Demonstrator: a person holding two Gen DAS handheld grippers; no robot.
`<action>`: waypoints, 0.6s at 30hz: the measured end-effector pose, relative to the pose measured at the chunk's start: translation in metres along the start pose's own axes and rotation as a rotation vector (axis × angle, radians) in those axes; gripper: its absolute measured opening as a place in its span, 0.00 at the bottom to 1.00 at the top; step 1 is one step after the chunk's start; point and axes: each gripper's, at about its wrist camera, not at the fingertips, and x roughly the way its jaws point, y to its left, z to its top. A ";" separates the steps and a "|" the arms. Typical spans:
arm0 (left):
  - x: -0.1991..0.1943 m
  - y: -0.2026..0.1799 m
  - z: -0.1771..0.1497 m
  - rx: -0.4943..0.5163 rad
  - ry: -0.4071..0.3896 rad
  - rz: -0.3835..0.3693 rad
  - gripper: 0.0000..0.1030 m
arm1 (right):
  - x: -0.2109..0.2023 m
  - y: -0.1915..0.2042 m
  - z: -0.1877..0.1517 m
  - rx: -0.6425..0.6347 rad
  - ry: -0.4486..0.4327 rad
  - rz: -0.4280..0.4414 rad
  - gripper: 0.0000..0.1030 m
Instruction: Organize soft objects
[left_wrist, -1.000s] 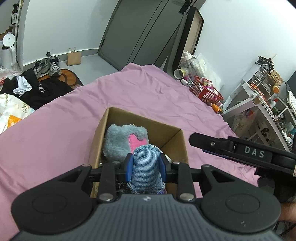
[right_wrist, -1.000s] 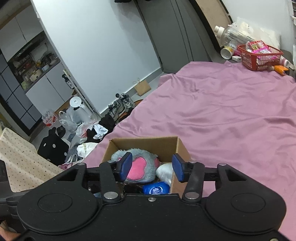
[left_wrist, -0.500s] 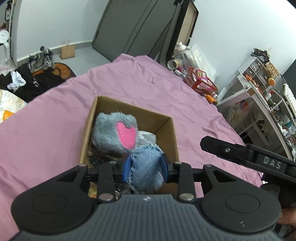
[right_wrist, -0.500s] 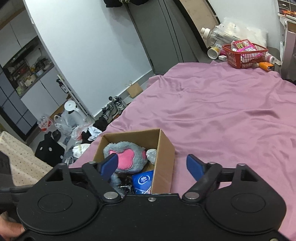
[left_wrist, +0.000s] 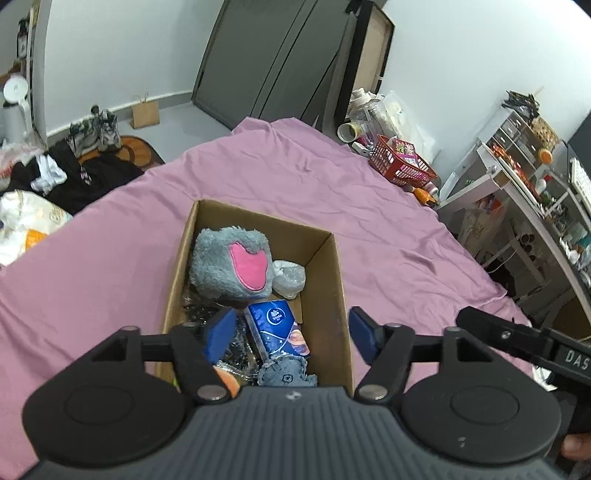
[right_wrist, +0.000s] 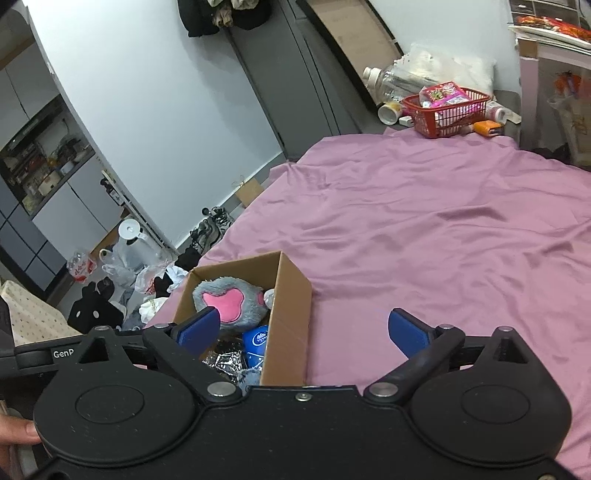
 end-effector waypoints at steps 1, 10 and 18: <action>-0.003 -0.003 0.000 0.011 -0.003 0.004 0.73 | -0.005 -0.001 0.000 0.002 -0.006 0.003 0.96; -0.027 -0.028 -0.010 0.112 -0.001 0.036 0.82 | -0.043 -0.008 -0.003 -0.011 -0.037 0.034 1.00; -0.054 -0.045 -0.021 0.178 -0.003 0.065 0.85 | -0.072 -0.015 -0.011 -0.030 -0.051 0.040 1.00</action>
